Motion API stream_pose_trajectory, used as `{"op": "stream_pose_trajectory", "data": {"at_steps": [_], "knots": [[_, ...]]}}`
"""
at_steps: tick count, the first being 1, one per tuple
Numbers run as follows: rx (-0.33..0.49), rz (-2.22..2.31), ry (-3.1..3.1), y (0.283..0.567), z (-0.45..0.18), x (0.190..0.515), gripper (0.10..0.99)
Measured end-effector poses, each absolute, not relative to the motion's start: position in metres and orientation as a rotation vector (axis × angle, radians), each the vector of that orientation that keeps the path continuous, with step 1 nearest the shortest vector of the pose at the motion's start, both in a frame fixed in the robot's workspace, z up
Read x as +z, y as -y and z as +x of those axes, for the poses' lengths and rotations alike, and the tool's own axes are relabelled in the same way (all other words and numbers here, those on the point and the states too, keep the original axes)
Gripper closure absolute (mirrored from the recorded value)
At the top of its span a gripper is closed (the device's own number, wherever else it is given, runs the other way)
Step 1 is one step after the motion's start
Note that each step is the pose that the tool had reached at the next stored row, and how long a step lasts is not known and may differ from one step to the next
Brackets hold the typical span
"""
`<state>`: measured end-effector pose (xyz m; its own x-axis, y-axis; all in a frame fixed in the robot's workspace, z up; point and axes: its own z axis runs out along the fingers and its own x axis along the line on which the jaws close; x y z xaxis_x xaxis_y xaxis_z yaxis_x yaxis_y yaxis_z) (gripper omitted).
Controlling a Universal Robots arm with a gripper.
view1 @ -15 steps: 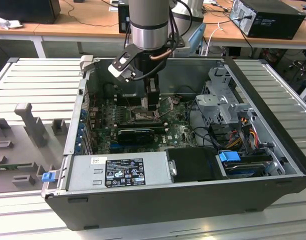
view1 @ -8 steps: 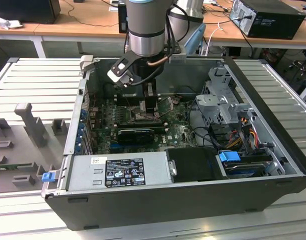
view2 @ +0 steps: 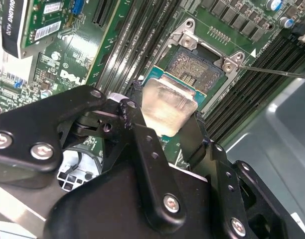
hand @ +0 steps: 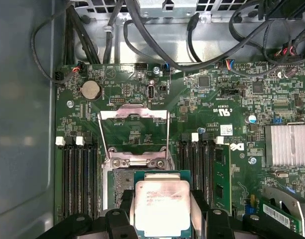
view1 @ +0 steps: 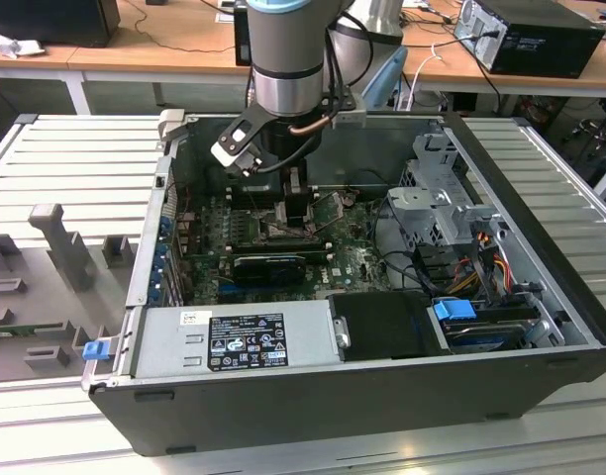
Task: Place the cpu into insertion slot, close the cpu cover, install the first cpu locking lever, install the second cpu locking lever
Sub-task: 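Place the cpu into insertion slot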
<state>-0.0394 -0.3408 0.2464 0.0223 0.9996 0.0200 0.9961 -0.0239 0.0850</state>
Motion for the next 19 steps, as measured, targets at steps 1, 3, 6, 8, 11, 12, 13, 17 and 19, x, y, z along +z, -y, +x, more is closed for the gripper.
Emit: {"op": "stream_pose_trajectory", "data": {"at_steps": [1, 3, 6, 8, 11, 12, 13, 17, 19], "knots": [[0.114, 2.212, -2.161, 0.341, -0.04, 0.246, 0.553], [0.114, 2.212, -2.161, 0.341, -0.041, 0.246, 0.553], [0.114, 2.212, -2.161, 0.34, -0.042, 0.245, 0.553], [0.114, 2.212, -2.161, 0.34, -0.045, 0.243, 0.553], [0.114, 2.212, -2.161, 0.338, -0.046, 0.239, 0.553], [0.114, 2.212, -2.161, 0.335, -0.046, 0.236, 0.553], [0.114, 2.212, -2.161, 0.333, -0.046, 0.235, 0.553], [0.114, 2.212, -2.161, 0.325, -0.046, 0.226, 0.553], [0.114, 2.212, -2.162, 0.322, -0.048, 0.219, 0.553]]}}
